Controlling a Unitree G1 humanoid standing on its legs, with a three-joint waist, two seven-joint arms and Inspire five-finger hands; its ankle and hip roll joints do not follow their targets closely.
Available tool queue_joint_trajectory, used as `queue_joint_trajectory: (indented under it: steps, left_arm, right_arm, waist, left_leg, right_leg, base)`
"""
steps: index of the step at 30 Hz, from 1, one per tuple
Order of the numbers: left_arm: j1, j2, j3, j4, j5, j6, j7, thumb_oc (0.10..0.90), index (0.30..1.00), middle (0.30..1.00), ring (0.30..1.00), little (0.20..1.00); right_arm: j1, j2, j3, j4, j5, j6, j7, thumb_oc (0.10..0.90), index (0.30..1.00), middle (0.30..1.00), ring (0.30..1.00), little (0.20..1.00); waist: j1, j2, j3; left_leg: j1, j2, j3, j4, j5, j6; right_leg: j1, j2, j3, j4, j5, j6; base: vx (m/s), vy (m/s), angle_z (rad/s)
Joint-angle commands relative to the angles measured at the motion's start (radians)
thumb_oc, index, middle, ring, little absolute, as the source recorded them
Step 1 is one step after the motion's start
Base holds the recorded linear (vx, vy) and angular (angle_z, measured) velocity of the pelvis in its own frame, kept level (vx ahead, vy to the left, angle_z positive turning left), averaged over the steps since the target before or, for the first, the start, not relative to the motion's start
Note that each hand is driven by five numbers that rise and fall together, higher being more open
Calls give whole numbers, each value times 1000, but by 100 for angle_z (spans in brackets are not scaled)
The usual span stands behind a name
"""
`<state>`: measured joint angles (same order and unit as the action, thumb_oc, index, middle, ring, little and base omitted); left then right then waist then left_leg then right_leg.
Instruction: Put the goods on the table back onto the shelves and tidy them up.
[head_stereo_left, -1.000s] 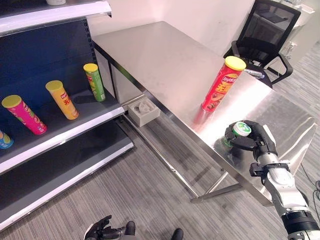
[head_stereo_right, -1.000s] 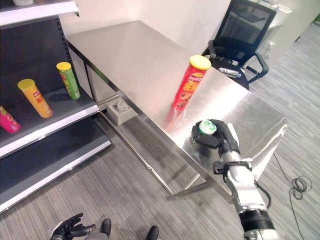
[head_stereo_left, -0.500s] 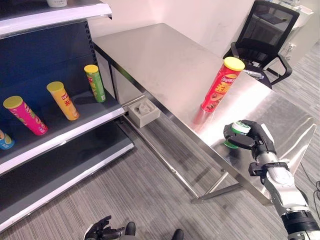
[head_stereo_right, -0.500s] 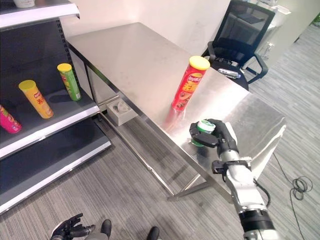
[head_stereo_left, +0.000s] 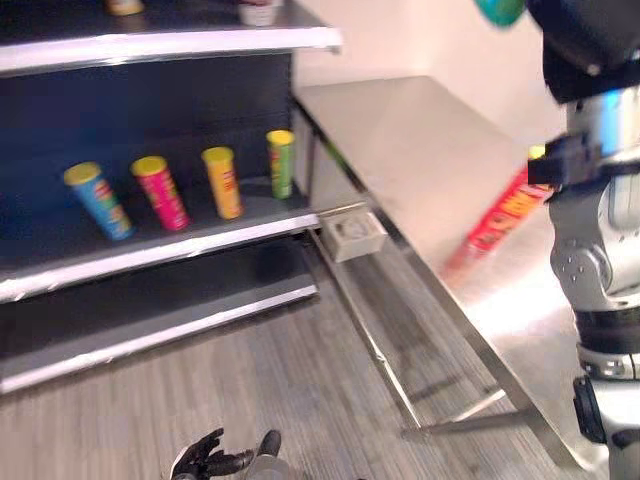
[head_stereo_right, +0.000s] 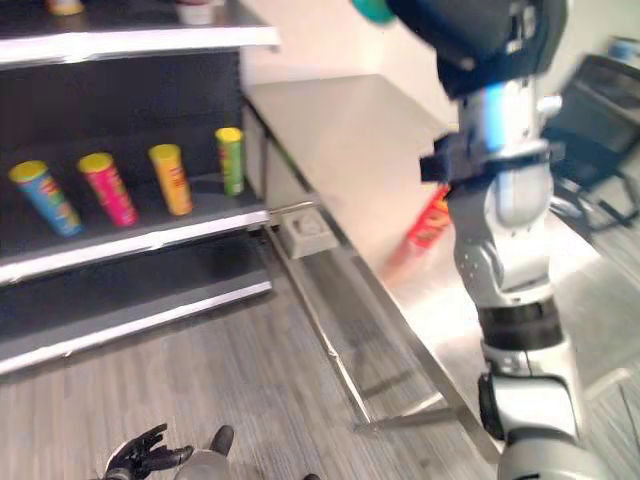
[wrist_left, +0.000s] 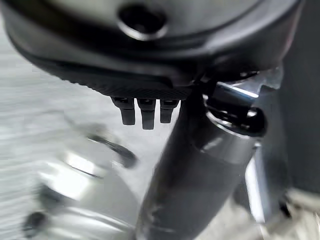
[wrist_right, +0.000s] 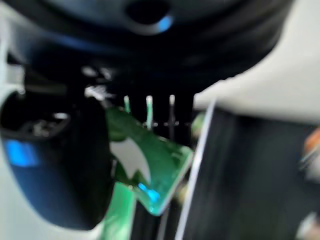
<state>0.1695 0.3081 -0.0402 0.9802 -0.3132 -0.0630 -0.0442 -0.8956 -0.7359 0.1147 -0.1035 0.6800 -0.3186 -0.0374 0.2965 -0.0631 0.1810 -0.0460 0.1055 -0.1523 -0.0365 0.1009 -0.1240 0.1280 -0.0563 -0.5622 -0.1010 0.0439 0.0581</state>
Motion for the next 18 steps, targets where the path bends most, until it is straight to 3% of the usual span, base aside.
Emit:
queue_joint_trajectory:
  steps: [1, 2, 5, 6, 8, 11, 13, 18]
  left_arm:
    - [-51, 33, -93, -28, -6, -44, 13, 800, 900, 900, 900, 900]
    - [-55, 31, -97, -32, -5, -45, 13, 800, 900, 900, 900, 900]
    - [-53, 27, -99, -43, -16, -49, 15, 800, 900, 900, 900, 900]
    - [-57, 30, -101, -41, -20, -49, 24, 800, 900, 900, 900, 900]
    - [-54, 32, -99, -53, -24, -50, 28, 800, 900, 900, 900, 900]
    - [-53, 31, -108, -47, -12, -43, 27, 800, 900, 900, 900, 900]
    - [-46, 31, -113, -39, -1, -41, 25, 800, 900, 900, 900, 900]
    - [-54, 50, -115, 0, 23, -39, 32, 800, 900, 900, 900, 900]
  right_arm:
    - [-53, -82, -22, -4, -2, -58, -37, 400, 300, 300, 300, 300]
    - [-74, -88, -3, 11, -5, -54, -41, 400, 300, 300, 300, 300]
    - [-102, -74, 35, 42, -10, -40, -44, 400, 300, 300, 300, 300]
    - [-117, -49, 56, 57, -10, -31, -47, 400, 300, 300, 300, 300]
    - [-134, -47, 70, 77, -21, -17, -58, 400, 300, 300, 300, 300]
    - [-149, -63, 81, 114, -36, 5, -71, 400, 300, 300, 300, 300]
    - [-160, -65, 93, 138, -26, 20, -65, 400, 300, 300, 300, 300]
    - [-186, -83, 98, 222, -24, 45, -84, 400, 300, 300, 300, 300]
  waist:
    - [-40, 13, -35]
    - [-44, 14, -30]
    - [-30, 21, -31]
    - [-24, 19, -35]
    - [-30, 22, -42]
    - [-48, 35, -69]
    - [-47, 38, -84]
    - [-36, 3, -97]
  left_leg:
    - [-27, 48, 110, 21, 14, -43]
    - [-40, 64, 159, 40, 16, -37]
    - [-24, 83, 167, 31, 15, -38]
    - [-10, 109, 173, 22, 19, -47]
    - [5, 146, 206, 2, 29, -56]
    - [23, 160, 277, -43, 30, -57]
    - [29, 139, 272, -46, 14, -46]
    - [36, 45, 275, -39, -39, 9]
  right_leg:
    - [58, -24, 13, 14, -133, 24]
    - [56, -33, 1, 14, -128, 24]
    - [61, -40, -10, 14, -121, 25]
    - [69, -55, -28, 14, -108, 34]
    - [68, -82, -57, 14, -90, 50]
    - [77, -106, -96, 14, -70, 66]
    - [83, -123, -111, 14, -58, 75]
    - [109, -223, -151, 35, -8, 121]
  base:
    - [-39, 13, 92]
    - [-42, 93, 97]
    - [-7, 80, 32]
    - [10, 152, 4]
    - [-9, 212, 15]
    - [41, 234, 40]
    - [74, 265, 56]
    - [90, 281, 54]
